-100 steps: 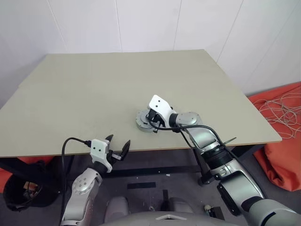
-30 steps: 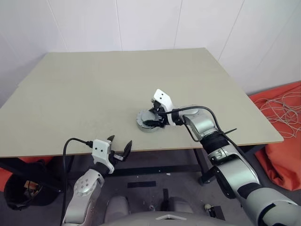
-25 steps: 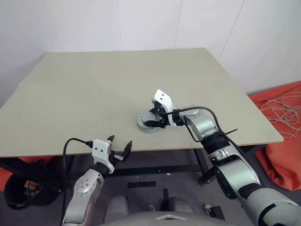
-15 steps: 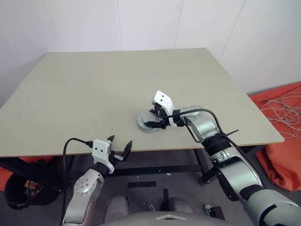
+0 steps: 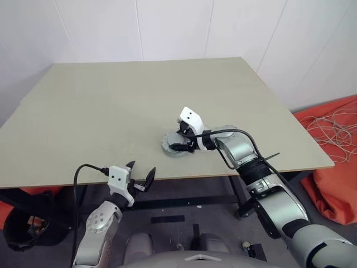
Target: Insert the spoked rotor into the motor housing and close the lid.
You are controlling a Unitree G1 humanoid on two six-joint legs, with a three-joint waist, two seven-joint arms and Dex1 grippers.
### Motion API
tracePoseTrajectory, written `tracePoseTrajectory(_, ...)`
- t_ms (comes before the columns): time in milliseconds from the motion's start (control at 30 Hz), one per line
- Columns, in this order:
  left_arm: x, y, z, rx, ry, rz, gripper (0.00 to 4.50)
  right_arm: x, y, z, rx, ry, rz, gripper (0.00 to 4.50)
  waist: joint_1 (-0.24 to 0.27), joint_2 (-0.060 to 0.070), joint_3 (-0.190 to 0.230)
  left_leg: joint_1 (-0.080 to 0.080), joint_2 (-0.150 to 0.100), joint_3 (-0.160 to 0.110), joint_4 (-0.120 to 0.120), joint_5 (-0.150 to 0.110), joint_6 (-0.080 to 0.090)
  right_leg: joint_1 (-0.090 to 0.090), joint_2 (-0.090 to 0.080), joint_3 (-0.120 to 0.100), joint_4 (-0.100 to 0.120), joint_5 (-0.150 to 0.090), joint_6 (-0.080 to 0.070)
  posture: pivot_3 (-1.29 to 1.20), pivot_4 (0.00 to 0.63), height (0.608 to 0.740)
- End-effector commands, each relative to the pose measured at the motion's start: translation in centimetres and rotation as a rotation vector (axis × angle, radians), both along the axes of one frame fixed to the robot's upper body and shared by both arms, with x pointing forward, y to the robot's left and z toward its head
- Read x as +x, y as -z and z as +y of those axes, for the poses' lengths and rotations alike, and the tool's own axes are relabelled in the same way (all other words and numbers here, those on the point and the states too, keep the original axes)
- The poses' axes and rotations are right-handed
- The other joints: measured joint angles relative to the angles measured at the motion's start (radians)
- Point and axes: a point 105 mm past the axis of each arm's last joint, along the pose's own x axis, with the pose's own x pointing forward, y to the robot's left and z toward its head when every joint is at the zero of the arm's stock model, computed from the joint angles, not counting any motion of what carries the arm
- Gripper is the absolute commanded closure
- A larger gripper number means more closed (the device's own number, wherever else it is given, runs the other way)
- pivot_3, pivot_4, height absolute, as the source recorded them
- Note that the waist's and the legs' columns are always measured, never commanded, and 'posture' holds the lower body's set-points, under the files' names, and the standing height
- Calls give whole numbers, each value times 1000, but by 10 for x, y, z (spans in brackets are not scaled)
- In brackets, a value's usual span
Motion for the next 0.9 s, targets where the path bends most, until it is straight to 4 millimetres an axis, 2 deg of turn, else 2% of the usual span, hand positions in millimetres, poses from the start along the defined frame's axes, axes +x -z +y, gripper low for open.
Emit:
tracePoseTrajectory(33,1,-7,-1,-4,2,-34,0,-2,5,-2,-62,-5,3,1358,0,0,0,0,0,0,0,0,0,0,0,0,0,0,0,0,0,740)
tracePoseTrajectory(400,5,-14,-4,25,49,-68,0,-1,8,-4,-99,12,12,1358,0,0,0,0,0,0,0,0,0,0,0,0,0,0,0,0,0,740)
tracePoseTrajectory(533,36,-38,3,72,169,-139,0,-1,9,-2,-97,12,14,1358,5,0,0,3,0,0,-1,1,-1,-1,0,-1,1,-1,2,0,0,740)
tracePoseTrajectory(767,65,-71,1,102,316,-193,0,-1,8,0,-91,13,11,1358,0,0,0,3,-1,0,-1,1,-2,1,-1,1,1,1,-1,0,0,740)
tracePoseTrajectory(900,82,-80,1,118,377,-193,918,-2,8,3,-84,11,10,1358,1,1,0,2,-1,1,-1,3,-5,0,0,1,2,1,-1,0,0,740)
